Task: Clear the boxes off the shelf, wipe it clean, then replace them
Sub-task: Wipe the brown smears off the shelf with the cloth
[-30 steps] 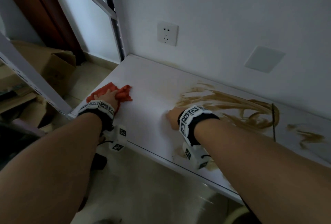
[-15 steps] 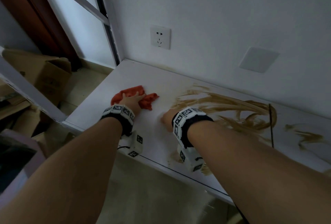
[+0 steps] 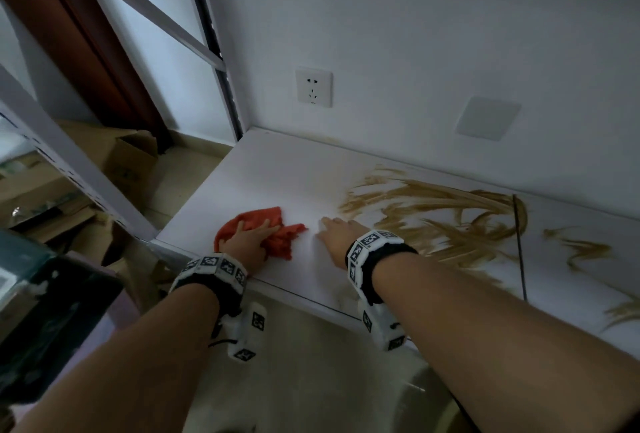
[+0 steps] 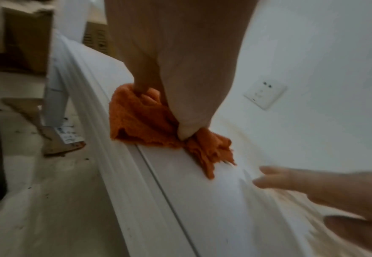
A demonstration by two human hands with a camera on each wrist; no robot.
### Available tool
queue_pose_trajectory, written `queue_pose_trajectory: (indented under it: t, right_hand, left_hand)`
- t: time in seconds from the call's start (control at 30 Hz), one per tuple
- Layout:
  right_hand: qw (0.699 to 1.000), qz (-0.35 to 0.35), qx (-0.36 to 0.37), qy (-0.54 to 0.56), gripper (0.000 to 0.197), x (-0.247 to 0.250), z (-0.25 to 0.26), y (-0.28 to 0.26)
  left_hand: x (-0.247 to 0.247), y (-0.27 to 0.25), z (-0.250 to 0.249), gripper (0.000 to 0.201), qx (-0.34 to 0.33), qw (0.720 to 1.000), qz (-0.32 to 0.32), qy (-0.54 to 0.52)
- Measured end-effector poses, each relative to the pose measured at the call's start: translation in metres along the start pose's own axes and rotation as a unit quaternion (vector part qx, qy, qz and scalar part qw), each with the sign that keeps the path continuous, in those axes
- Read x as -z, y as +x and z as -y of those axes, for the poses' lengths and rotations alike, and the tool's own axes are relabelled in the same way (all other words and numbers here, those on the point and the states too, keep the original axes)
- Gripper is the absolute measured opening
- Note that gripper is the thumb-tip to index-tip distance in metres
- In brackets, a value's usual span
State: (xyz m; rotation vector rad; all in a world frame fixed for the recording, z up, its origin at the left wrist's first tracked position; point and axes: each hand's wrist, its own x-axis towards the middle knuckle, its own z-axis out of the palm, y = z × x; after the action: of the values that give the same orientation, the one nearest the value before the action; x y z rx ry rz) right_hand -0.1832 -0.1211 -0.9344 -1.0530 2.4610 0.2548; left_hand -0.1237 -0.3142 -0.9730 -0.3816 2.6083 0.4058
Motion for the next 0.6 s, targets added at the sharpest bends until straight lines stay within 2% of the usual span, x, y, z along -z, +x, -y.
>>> queue_pose_trajectory:
  t: [0.07,0.17,0.33,0.47,0.6]
  right_hand:
    - [0.999,-0.027,0.020,0.014,0.050,0.000,0.002,-0.004]
    - [0.997,-0.073,0.039,0.002,0.056,-0.002,0.000,-0.006]
    - [0.998,-0.063,0.025,0.000,0.061,-0.008,-0.013,-0.006]
    - [0.999,-0.051,-0.012,0.011,0.061,-0.007,-0.029,-0.006]
    - [0.998,-0.042,-0.032,0.016,0.057,-0.002,-0.034,-0.011]
  left_hand:
    - [0.000,0.003,0.017,0.065,0.057,0.997,-0.034,-0.029]
    - [0.009,0.015,0.029,0.064,0.118,0.991,-0.036,-0.048]
    - [0.027,0.040,0.018,0.066,0.137,0.990,-0.031,-0.008]
    - [0.037,0.043,-0.017,0.065,0.114,0.993,0.003,0.026]
    - [0.030,0.047,-0.051,0.066,0.025,0.998,0.033,0.052]
